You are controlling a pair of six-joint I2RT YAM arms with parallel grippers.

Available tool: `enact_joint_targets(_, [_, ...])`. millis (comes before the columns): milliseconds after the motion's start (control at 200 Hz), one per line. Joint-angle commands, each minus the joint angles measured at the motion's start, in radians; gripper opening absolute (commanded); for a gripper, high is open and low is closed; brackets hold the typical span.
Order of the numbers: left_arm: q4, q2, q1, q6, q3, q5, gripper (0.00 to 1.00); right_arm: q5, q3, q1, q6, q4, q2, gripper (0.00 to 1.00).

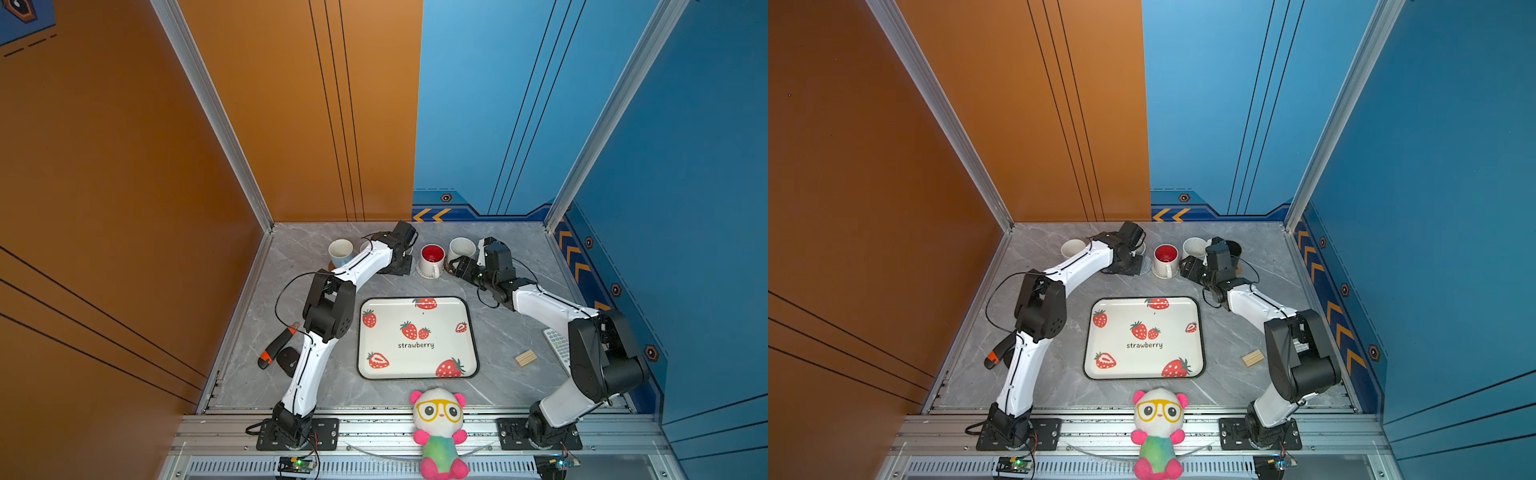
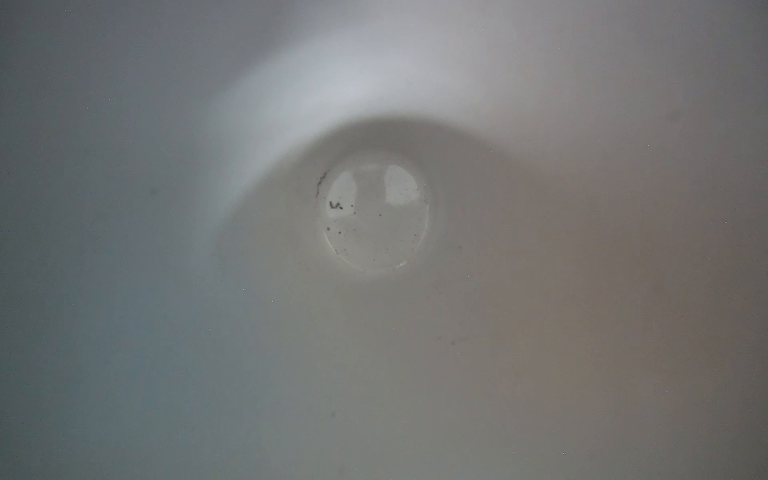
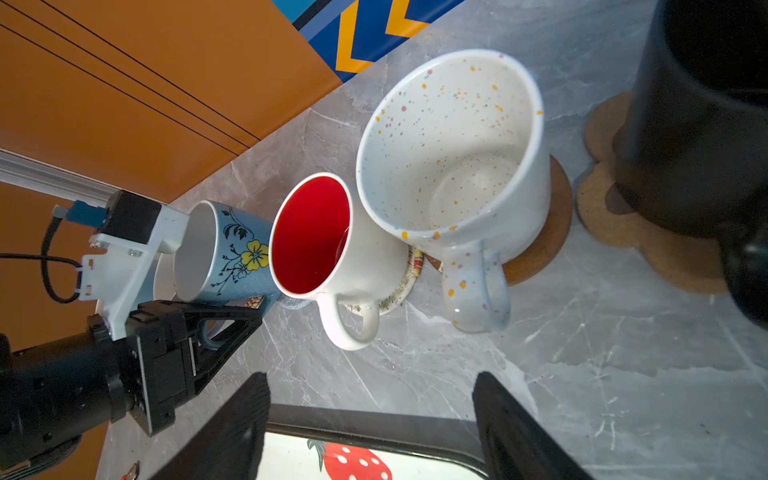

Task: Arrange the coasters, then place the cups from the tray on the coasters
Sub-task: 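Lower the blue-handled mug onto the blue woven coaster with left gripper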

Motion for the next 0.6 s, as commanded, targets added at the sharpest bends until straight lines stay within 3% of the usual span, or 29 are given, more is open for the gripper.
enact_joint_targets(0, [0.013, 0.001, 0.011, 0.004, 0.050, 0.014, 0.00, -0.018, 0.032, -0.006, 0.010, -0.001, 0.016, 0.75])
enact_joint_targets(591, [0.002, 0.007, 0.015, -0.003, 0.053, 0.035, 0.00, -0.019, 0.030, -0.006, 0.008, -0.004, 0.011, 0.76])
